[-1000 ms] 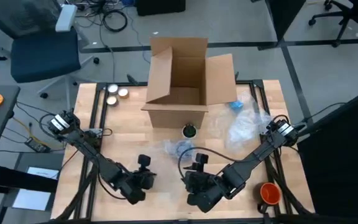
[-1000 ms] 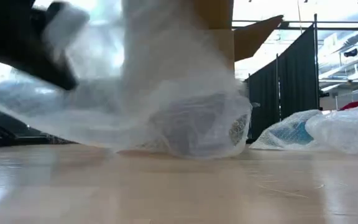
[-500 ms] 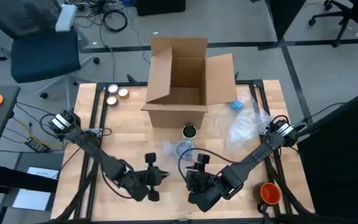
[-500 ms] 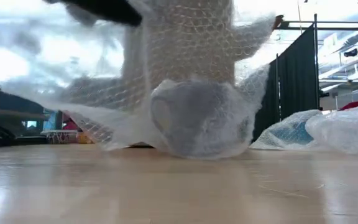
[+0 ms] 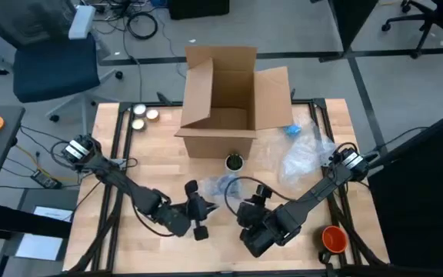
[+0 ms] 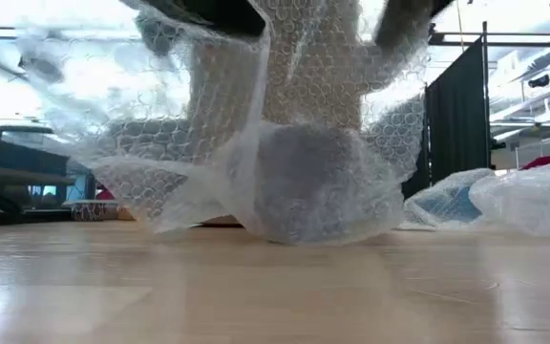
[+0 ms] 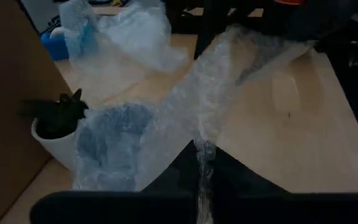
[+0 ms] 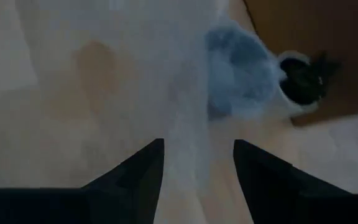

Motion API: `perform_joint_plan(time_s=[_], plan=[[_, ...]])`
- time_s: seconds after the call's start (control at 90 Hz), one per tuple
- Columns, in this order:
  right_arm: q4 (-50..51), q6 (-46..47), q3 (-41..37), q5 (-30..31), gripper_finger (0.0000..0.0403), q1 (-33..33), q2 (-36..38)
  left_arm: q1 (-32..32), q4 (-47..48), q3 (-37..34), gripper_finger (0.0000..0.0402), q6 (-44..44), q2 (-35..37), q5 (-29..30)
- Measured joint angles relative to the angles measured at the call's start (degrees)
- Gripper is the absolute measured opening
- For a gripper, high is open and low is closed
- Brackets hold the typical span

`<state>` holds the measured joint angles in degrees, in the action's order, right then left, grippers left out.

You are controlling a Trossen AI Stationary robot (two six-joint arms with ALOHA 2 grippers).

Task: Wrap mug
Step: Wrap the blue cup with the transparent bubble wrap

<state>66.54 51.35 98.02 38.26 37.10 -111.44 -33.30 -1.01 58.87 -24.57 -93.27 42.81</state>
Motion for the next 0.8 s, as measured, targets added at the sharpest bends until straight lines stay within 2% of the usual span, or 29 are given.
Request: perform_joint_plan(time_s=[0.211,0.489,0.6,0.8], plan=[[3.6,4.5,0.0,-5.1,0.0169,1.0,0.0,2.7,0.3,0.0,0.0,-1.5,0.0,0.0],[3.1,4.5,1.3,-5.1,0.0169,2.7,0.1,6.1,2.6,0.0,0.0,-4.6,0.0,0.6],[2.6,4.1,1.4,-3.0,0.0169,3.0,0.1,6.8,3.8,0.0,0.0,-4.6,0.0,0.8],[-0.4,1.4,0.3,5.1,0.0169,2.1,0.1,7.5,4.1,0.0,0.0,-4.4,0.0,0.8]])
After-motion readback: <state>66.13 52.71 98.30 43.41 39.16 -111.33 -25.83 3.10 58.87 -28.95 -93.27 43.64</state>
